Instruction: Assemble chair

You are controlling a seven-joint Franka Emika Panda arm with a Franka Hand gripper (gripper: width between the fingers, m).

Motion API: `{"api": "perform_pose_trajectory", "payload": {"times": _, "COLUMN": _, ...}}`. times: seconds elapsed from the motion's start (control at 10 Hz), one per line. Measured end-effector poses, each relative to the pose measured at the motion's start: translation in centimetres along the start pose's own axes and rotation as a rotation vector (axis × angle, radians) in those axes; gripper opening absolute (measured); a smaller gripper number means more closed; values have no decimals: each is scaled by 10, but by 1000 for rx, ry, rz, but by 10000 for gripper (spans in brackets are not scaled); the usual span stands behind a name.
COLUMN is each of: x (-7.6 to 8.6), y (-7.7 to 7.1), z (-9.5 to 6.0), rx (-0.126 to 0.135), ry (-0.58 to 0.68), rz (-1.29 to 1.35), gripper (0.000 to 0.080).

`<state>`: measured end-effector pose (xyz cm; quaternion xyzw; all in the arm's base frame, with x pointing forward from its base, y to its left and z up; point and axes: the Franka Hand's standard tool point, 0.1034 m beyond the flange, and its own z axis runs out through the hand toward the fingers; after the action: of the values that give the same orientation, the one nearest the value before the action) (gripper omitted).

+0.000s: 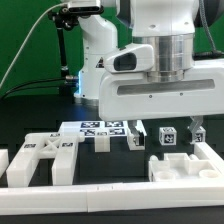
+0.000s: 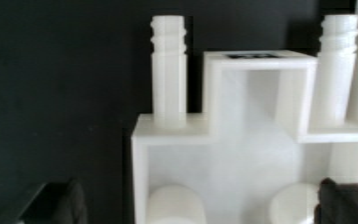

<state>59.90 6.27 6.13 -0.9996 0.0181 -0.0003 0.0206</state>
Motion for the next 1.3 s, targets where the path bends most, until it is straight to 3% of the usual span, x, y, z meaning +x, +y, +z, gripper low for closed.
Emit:
{"api": "perform_pose_trajectory", "payload": {"times": 0.1, "x": -3, "y": -1, "z": 2, "rx": -4, "ry": -5, "rz": 16, "gripper": 649}}
{"api": "perform_pose_trajectory", "payload": {"times": 0.2, "x": -20, "y": -5, "z": 6, "rx": -16, "ry": -43, "rz": 19, "gripper": 649}}
{"api": "perform_pose_trajectory", "payload": {"times": 0.5, "x": -51, "y": 0, "z": -8, "rx": -25, "ry": -97, "rz": 5, "gripper": 649}}
{"api": "perform_pose_trajectory", "payload": {"times": 0.9, "x": -55, "y": 1, "z": -8, "rx": -35, "ry": -305, "rz": -1, "gripper": 649}}
{"api": "perform_pose_trajectory", "payload": {"times": 1.2, "x": -95, "y": 18, "z": 11, "rx": -42, "ry": -579, "rz": -23, "gripper": 649}}
{"api": "perform_pose_trajectory", "payload": {"times": 1.3, "x": -94, "y": 10, "z": 16, "rx": -40, "ry": -561, "rz": -52, "gripper": 649}}
